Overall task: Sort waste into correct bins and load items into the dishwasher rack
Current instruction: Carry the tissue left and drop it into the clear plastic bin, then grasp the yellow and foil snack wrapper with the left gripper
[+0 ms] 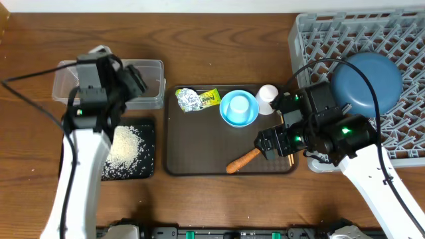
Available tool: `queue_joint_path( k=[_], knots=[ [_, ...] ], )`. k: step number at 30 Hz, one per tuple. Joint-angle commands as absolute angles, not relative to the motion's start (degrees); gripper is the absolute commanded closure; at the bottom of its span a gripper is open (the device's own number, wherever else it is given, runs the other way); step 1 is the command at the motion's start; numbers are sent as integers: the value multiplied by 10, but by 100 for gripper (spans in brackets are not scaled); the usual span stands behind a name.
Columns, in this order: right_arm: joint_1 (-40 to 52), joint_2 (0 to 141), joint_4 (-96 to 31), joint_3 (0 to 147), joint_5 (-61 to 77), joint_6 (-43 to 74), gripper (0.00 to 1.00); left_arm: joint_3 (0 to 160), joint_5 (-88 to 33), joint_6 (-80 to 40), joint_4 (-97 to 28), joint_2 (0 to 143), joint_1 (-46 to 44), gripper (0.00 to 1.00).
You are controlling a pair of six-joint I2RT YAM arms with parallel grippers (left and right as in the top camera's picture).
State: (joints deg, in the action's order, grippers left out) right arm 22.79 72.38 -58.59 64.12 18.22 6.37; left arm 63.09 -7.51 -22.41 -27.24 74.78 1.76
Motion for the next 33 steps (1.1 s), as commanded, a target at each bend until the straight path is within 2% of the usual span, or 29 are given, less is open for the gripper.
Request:
queue_joint_path(
  k=[1, 8, 13, 27, 33],
  knots=[
    [240, 727, -586, 646, 182, 64, 1, 632, -126, -217, -308, 735, -18, 31],
    [240, 727, -586, 646, 182, 64, 1, 632, -123, -217, -334, 768, -106, 31],
    [240, 727, -585, 646, 182, 64, 1, 632, -74, -245, -334, 824, -146, 31],
    [240, 727, -586, 646, 182, 64, 1, 632, -72, -260, -233, 985, -178, 31],
    [240, 727, -585, 646, 182, 64, 1, 632, -72, -260, -195, 1022, -179, 27]
  ],
)
